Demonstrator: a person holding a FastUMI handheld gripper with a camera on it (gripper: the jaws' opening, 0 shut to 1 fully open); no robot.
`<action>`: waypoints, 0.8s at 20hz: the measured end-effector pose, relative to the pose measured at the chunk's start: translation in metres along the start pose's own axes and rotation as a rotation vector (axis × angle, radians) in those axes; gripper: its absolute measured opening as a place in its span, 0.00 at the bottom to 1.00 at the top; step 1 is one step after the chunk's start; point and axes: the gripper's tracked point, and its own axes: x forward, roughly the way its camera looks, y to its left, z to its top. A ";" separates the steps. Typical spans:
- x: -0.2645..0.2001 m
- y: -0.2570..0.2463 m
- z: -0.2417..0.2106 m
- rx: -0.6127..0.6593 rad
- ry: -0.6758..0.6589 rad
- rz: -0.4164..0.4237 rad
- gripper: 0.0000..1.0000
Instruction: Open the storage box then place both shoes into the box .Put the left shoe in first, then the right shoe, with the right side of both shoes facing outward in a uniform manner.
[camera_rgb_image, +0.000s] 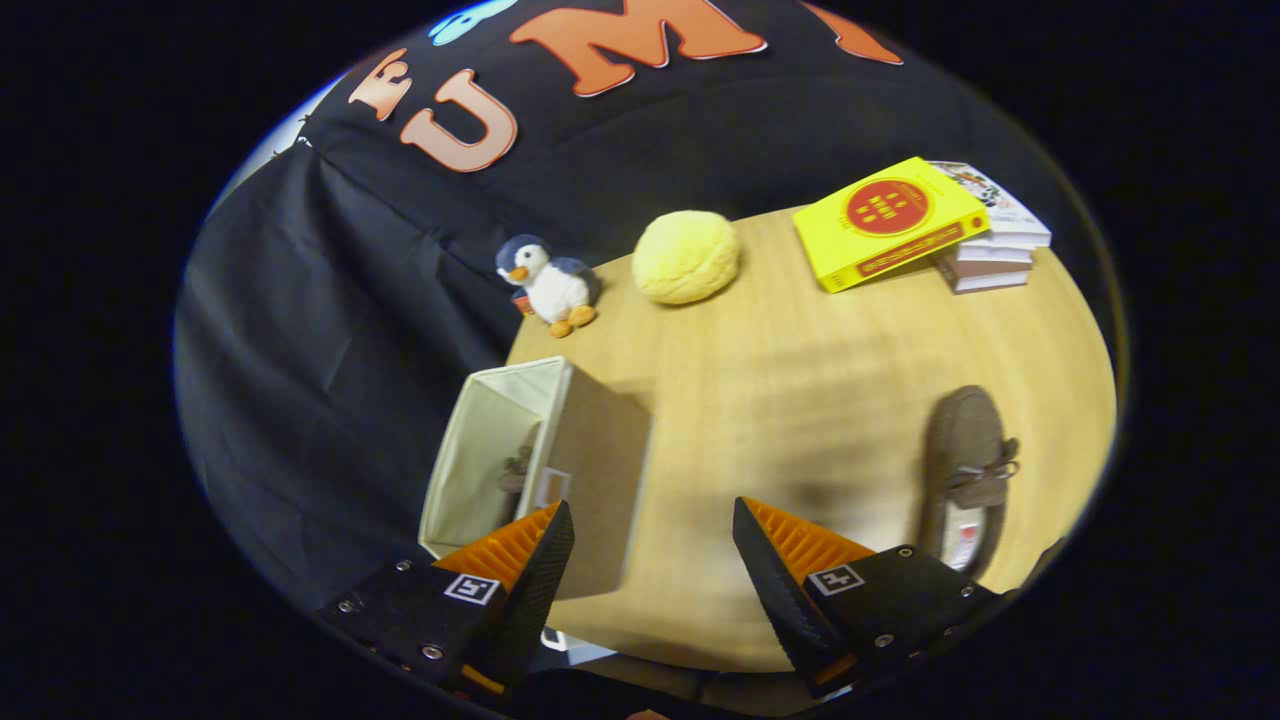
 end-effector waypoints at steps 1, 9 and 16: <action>-0.006 -0.021 0.004 -0.006 -0.012 -0.042 0.96; -0.044 -0.169 -0.017 -0.033 -0.037 -0.287 0.94; -0.018 -0.226 -0.049 -0.113 0.060 -0.298 0.72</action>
